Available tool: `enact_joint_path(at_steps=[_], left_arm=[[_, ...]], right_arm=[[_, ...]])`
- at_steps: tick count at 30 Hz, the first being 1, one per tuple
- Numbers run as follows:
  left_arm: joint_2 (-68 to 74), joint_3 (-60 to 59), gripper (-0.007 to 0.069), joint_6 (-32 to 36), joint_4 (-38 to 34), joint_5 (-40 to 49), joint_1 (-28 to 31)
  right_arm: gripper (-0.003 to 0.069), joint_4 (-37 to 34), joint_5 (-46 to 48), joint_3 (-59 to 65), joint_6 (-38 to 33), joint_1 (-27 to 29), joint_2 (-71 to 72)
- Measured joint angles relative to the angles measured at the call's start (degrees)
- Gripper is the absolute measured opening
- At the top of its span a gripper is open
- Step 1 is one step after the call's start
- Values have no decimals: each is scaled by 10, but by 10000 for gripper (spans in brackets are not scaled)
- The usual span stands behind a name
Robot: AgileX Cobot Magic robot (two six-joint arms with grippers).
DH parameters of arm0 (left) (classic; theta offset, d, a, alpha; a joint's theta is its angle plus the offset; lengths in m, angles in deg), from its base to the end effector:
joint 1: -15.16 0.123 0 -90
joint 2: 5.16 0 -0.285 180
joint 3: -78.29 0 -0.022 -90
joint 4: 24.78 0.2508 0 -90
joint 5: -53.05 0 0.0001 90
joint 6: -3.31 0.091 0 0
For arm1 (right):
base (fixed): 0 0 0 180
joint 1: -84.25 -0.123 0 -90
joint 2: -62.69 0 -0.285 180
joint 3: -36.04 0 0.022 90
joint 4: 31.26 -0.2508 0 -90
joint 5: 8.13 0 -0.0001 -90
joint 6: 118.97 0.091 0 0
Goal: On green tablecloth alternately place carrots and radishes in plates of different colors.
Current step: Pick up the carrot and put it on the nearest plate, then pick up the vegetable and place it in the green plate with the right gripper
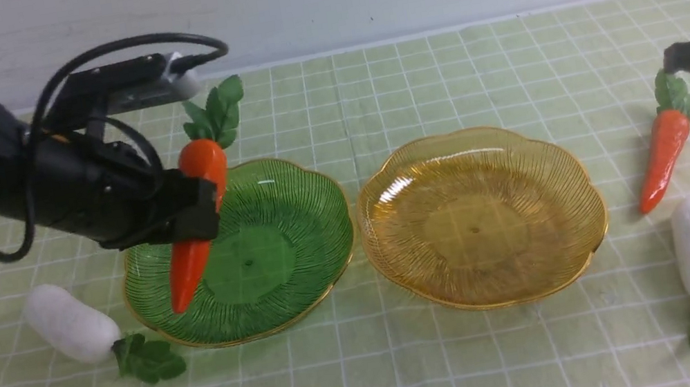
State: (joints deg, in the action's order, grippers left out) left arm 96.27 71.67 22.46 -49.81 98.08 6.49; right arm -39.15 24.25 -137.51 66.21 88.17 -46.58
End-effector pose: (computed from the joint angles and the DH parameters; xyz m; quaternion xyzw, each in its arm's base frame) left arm 0.3367 -0.0789 0.2701 0.1183 0.9488 -0.1632 0.2432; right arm 0.3773 -0.0191 0.2261 0.1217 0.9526 0.0544 0.2736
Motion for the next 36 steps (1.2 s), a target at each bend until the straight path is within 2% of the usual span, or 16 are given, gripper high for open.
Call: enact_joint_path(at_steps=[3, 5, 11, 14, 16, 17, 19, 20, 21, 22, 23, 24, 26, 30, 33, 36], left_arm=[[53, 6, 221, -1, 0, -10, 0], [76, 6, 263, -1, 0, -25, 0], [98, 7, 498, -3, 0, -62, 0], [98, 17, 588, -4, 0, -60, 0], [98, 25, 609, -8, 0, -51, 3], [98, 42, 608, -23, 5, -26, 10], [95, 54, 586, -39, 13, -4, 17], [92, 70, 521, -64, 29, 31, 29], [85, 86, 452, -83, 48, 62, 43], [83, 86, 435, -83, 51, 62, 46], [64, 105, 262, -107, 78, 108, 75], [50, 109, 148, -113, 87, 127, 93], [9, 108, 40, -120, 97, 155, 136], [-49, 89, 1, -124, 96, 159, 198], [-90, 36, -8, -139, 94, 165, 266], [-90, 7, -8, -149, 87, 164, 287]], right_arm=[[176, -1, 4, -41, 0, 0, -74], [283, -1, 18, -66, 1, 0, -106], [507, 0, 30, -99, 2, 0, -164], [551, 3, 30, -108, 2, 0, -185], [545, 7, 32, -111, 2, 0, -188], [489, 17, 32, -120, 2, 0, -191], [420, 26, 35, -125, 2, 0, -192], [269, 37, 48, -138, 4, 2, -191], [203, 39, 63, -152, 6, 3, -184], [203, 39, 63, -152, 6, 3, -184], [233, 38, 88, -181, 6, 4, -165], [236, 33, 95, -190, 4, 4, -157], [234, -1, 117, -223, -16, -2, -125], [234, -84, 147, -256, -73, -35, -82], [234, -205, 176, -269, -130, -114, -74], [234, -256, 177, -269, -156, -180, -88]])
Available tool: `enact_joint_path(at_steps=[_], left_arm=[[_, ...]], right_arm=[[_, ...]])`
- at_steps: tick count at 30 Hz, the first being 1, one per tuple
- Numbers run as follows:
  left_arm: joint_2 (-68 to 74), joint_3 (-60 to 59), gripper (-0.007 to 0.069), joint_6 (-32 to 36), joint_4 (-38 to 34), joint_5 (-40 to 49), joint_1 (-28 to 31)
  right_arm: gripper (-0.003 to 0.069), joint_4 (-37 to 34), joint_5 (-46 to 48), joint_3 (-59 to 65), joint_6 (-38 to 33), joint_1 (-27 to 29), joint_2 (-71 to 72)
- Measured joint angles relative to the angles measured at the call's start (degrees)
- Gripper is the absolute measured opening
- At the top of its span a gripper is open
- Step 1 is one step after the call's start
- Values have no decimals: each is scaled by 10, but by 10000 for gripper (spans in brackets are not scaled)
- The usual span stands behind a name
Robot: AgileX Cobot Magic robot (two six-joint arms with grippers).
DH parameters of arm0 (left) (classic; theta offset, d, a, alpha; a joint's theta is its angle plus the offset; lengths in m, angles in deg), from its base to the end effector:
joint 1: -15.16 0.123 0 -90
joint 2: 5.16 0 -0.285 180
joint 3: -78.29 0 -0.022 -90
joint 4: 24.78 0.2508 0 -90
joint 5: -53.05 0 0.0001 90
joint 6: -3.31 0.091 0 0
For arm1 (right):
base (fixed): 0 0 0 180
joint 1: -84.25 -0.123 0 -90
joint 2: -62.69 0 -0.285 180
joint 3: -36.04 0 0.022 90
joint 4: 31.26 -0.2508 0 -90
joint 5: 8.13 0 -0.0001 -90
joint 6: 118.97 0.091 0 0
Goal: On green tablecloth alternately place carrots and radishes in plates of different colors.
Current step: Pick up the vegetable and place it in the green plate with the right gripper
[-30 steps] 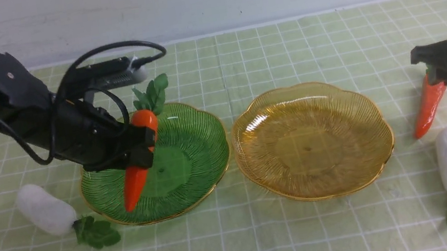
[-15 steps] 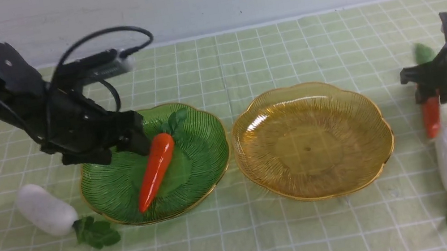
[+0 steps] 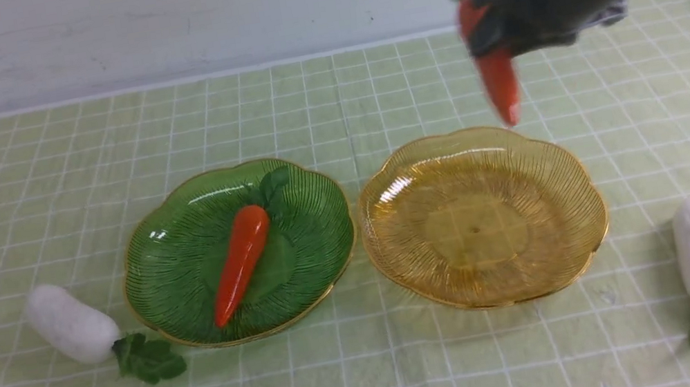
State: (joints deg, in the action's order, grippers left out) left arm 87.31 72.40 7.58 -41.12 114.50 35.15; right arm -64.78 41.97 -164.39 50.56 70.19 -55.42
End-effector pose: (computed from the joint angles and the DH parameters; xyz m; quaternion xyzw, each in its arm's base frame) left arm 0.2853 0.0798 0.3108 -0.1778 0.9592 -0.0953 0.1980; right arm 0.4133 0.1433 0.2971 -0.0818 0.9236 0.2721 0.2573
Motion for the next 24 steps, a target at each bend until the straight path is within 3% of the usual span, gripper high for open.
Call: enact_joint_path(at_steps=[5, 8, 12, 14, 15, 17, 19, 24], left_arm=[[29, -25, 18, -1, -22, -14, -3], [68, -26, 112, -1, -33, -34, -10], [101, -26, 244, -1, -48, -51, -11], [123, -26, 391, -1, -63, -70, -12], [125, -26, 402, -1, -65, -70, -12], [141, -26, 554, -1, -79, -79, -12], [153, -26, 646, -1, -84, -80, -13], [186, -26, 682, -1, -88, -119, -16]], right_arm=[[234, -39, -50, 0, -26, -106, -49], [259, -65, -93, -3, -29, -146, -93], [340, -110, -98, -19, -29, -149, -135], [420, -143, -88, -36, -28, -149, -162], [432, -144, -87, -37, -28, -149, -163], [494, -147, -68, -49, -28, -149, -169], [531, -138, -36, -70, -28, -147, -169], [539, -95, 55, -131, -30, -129, -150]])
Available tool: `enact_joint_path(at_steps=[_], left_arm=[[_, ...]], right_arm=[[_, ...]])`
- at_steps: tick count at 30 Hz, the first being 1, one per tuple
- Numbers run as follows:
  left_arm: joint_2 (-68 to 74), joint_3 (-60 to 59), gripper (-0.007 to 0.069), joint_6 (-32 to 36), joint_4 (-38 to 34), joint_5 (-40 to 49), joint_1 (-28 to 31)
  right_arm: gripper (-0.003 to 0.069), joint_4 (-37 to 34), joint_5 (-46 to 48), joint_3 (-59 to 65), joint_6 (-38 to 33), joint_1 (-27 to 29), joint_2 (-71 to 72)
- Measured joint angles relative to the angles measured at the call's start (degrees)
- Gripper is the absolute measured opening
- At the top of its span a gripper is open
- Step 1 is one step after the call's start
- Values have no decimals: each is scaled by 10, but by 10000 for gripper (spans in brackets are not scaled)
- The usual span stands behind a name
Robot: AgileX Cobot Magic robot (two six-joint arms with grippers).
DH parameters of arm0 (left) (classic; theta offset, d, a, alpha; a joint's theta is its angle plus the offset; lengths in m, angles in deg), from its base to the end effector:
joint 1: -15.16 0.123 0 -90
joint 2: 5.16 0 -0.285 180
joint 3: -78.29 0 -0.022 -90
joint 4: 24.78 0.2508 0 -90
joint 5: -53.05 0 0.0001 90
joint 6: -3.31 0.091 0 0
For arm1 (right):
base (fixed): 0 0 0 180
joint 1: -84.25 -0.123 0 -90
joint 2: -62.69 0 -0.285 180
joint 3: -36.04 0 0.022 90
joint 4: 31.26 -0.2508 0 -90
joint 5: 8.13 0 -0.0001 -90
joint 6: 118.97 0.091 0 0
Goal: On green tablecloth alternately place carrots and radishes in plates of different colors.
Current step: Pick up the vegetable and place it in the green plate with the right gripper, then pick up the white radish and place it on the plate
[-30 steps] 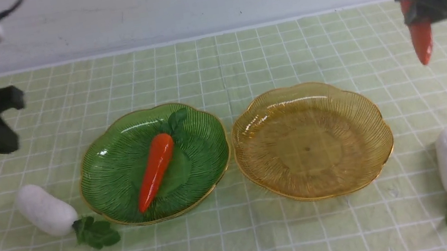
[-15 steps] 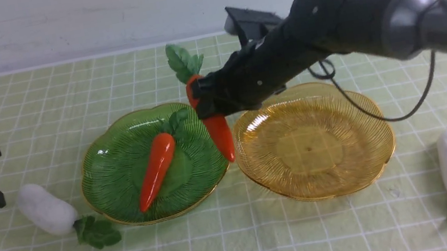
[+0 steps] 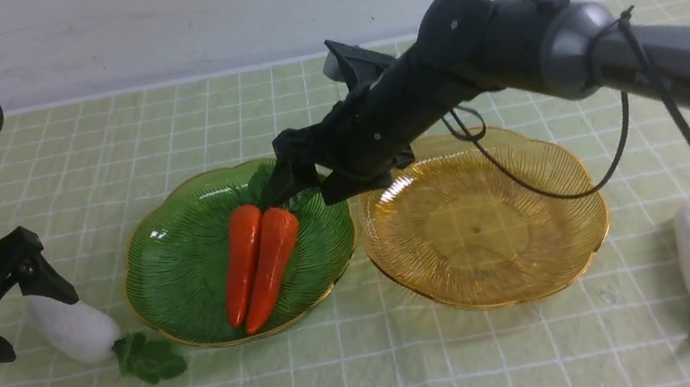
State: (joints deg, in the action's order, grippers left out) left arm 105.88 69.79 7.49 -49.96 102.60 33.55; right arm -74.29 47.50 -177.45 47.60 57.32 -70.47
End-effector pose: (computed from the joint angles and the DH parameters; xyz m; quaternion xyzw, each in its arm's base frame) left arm 0.3431 0.0830 0.2008 -0.2442 0.9486 -0.1570 0.1259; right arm 0.4112 0.2664 0.2477 -0.1844 0.9004 0.3610 0.1576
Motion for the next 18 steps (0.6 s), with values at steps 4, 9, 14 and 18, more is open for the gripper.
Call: enact_joint_path(at_steps=[4, 9, 14, 18], left_arm=[[32, 0, 678, 0, -4, -44, -5], [63, 0, 584, -1, -19, -80, -8], [73, 21, 425, -1, -12, -57, -8], [38, 87, 427, 12, -2, 24, -14]], right_arm=[[526, 44, 75, -50, 9, 17, 36], [518, 107, 143, -73, 48, 36, 76], [482, 193, 154, -53, 75, 55, 127], [326, 341, 158, 40, 111, 77, 216]])
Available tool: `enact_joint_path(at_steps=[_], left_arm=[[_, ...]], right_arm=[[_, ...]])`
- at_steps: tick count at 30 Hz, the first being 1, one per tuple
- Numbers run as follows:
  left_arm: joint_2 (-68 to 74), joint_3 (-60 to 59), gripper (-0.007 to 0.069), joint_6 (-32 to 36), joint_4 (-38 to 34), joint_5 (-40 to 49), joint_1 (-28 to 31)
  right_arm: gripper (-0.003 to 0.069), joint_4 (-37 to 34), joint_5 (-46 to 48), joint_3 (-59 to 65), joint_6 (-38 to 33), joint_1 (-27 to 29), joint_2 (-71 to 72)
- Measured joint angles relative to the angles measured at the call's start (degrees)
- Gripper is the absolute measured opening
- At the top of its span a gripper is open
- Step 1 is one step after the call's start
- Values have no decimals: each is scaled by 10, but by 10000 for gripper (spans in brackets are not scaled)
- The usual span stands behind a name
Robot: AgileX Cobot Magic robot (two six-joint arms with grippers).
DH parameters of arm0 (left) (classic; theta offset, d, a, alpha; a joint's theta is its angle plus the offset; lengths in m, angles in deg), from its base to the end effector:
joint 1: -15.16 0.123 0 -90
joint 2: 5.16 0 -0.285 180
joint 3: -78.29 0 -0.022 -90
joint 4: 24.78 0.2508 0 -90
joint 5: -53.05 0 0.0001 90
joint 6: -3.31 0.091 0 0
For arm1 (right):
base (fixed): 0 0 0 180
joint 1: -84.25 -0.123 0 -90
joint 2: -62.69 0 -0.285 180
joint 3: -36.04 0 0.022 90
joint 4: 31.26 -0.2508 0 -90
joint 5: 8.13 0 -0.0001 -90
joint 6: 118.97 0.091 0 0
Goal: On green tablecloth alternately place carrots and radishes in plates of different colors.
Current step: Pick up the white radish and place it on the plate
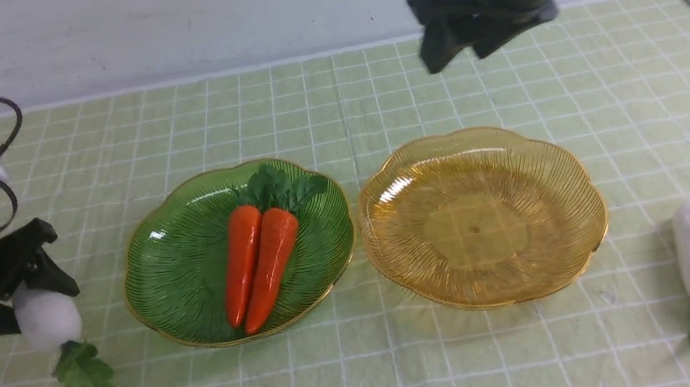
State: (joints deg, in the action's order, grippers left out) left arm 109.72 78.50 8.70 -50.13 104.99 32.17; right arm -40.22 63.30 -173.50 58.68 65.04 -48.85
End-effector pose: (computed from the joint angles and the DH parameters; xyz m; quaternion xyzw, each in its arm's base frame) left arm 0.3732 0.0821 0.2146 -0.2117 0.9524 -0.1617 0.1480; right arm 0.3642 0.1411 0.3644 -0.1744 0.9545 0.1105 0.2152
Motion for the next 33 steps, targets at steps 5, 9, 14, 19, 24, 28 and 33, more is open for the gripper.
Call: enact_joint_path(at_steps=[5, 9, 14, 19, 24, 28, 33], left_arm=[[-64, 65, 427, 57, -32, 48, -62], [-83, 86, 427, 96, -88, 47, -146], [-56, 87, 427, 166, -178, -22, -311], [-3, 87, 427, 210, -237, -107, -393], [68, 87, 435, 260, -309, -164, -423], [101, 87, 528, 301, -351, -167, -423], [113, 87, 651, 321, -374, -173, -423]], right_arm=[[149, 101, 1, 122, 34, 58, 82], [72, 115, 1, 207, 59, 126, 99], [102, 41, -18, 327, 62, 211, 99], [228, 13, -80, 385, 47, 229, 99], [477, 9, -148, 407, 47, 230, 95], [622, 9, -182, 407, 48, 230, 63], [660, 8, -205, 407, 47, 230, 3]])
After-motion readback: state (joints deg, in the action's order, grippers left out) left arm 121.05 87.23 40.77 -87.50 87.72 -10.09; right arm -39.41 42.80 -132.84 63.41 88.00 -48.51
